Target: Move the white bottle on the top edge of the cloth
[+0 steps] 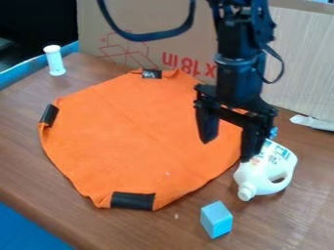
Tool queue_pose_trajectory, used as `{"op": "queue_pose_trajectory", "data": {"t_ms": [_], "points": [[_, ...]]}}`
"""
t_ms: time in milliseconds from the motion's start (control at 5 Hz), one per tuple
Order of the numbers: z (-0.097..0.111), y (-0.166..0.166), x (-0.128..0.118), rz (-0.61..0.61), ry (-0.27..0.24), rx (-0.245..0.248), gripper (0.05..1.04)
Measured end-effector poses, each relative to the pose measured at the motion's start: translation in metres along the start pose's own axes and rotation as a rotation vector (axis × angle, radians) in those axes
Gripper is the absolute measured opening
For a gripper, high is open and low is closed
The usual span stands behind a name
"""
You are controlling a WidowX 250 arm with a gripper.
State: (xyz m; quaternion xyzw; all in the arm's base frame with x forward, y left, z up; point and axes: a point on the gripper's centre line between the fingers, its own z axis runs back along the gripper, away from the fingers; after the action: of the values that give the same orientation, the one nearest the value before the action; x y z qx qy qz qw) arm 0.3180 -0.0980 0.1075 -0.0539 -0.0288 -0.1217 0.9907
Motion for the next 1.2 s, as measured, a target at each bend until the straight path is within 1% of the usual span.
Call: {"op": "queue_pose_trajectory", "data": {"t_ms": [200,400,600,800,1000,1200], "points": [[-0.01,-0.008,0.003,-0.002,0.003,0.002,1.001],[-0.01,-0.014,0.016,0.025,-0.029,-0.01,1.001],[-0.013,-0.016,0.03,0.068,-0.041,-0.017,1.0],[-0.017,-0.017,0.037,0.089,-0.047,-0.015,1.001],[-0.019,-0.021,0.037,0.081,-0.052,-0.002,1.001],[-0.022,-0.02,0.035,0.096,-0.049,-0.003,1.001]]}}
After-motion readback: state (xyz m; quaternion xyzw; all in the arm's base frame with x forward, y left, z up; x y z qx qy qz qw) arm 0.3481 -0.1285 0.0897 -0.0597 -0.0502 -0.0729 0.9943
